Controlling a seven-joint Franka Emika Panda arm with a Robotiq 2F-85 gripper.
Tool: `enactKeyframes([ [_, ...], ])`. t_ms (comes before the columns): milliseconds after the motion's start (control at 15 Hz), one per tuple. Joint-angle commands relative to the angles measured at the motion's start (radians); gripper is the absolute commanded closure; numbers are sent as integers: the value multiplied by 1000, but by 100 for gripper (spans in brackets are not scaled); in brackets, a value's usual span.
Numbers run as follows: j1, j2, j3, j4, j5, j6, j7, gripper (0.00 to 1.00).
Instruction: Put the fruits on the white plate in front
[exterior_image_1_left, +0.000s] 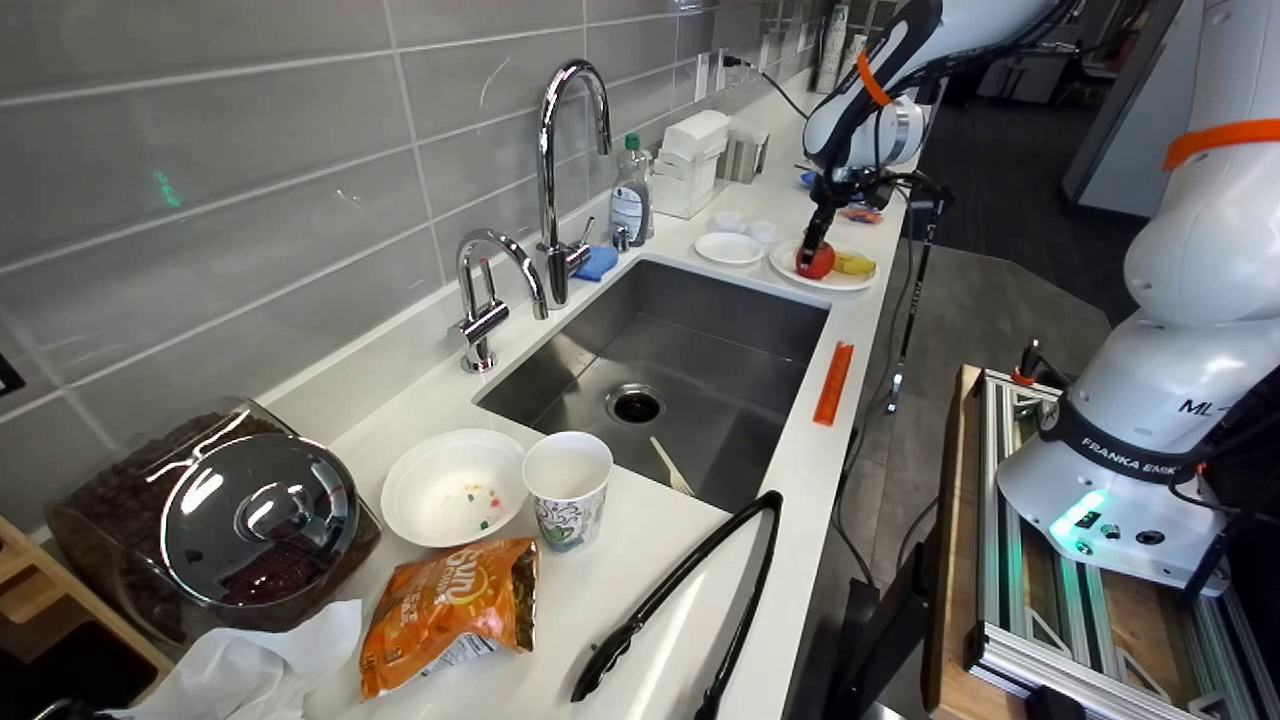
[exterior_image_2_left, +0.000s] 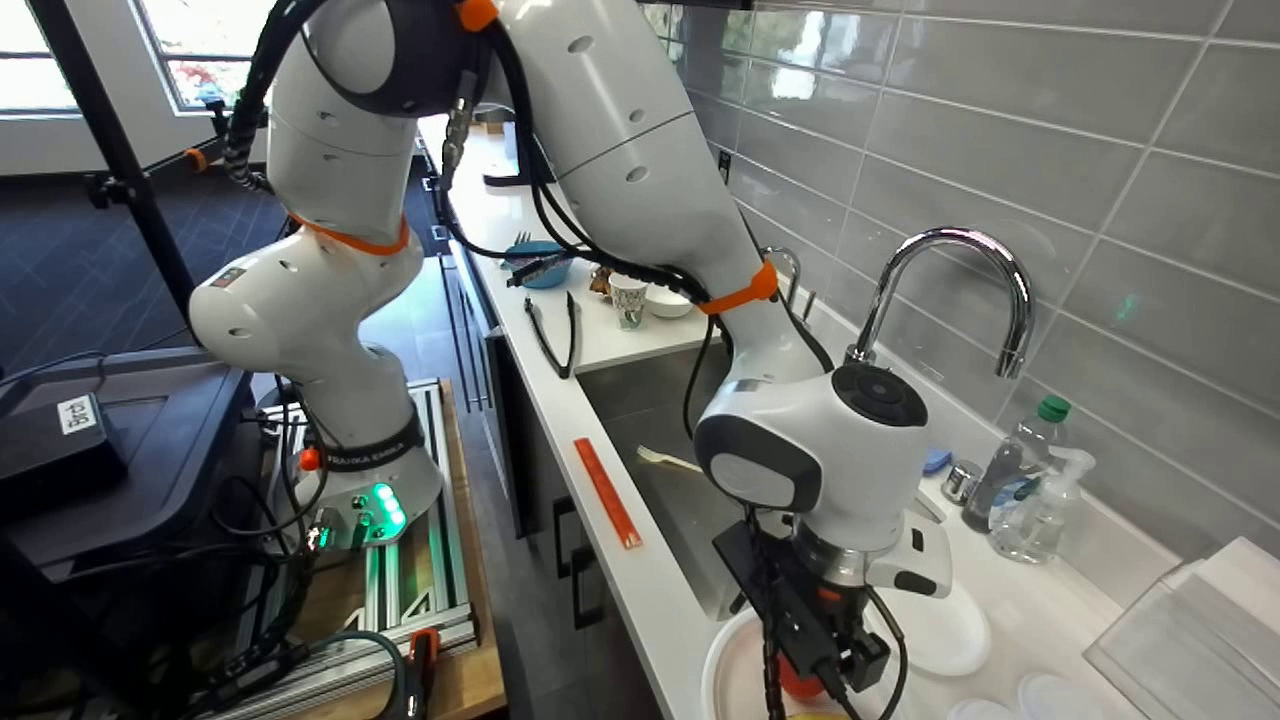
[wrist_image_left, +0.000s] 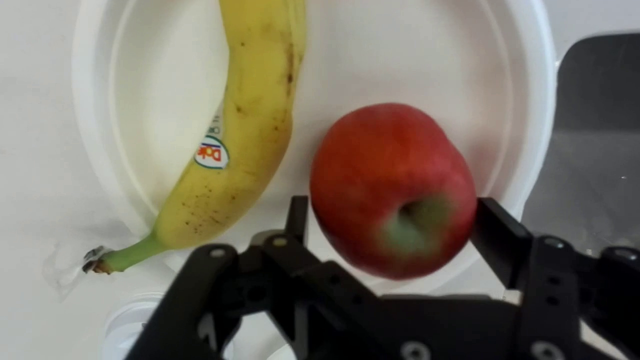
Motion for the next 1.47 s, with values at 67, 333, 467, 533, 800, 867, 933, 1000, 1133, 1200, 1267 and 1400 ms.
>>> enactKeyframes([
  [67, -16, -10, 21, -9, 28, 40, -59, 0],
  [333, -29, -34, 33, -11, 50, 11, -92, 0],
  [467, -38, -47, 36, -11, 73, -4, -103, 0],
  [533, -45, -57, 38, -12, 90, -17, -108, 0],
  [800, -70, -97, 42, -22, 169, -57, -147, 0],
  [867, -72, -107, 39, -24, 185, -68, -157, 0],
  [933, -73, -119, 34, -28, 196, -82, -169, 0],
  [1000, -71, -131, 28, -32, 202, -92, -178, 0],
  [1133, -61, -157, 9, -45, 200, -104, -183, 0],
  [1200, -55, -169, -1, -52, 194, -104, -180, 0],
  [1267, -51, -181, -8, -59, 191, -105, -178, 0],
  [1400, -41, -206, -28, -78, 182, -103, -165, 0],
])
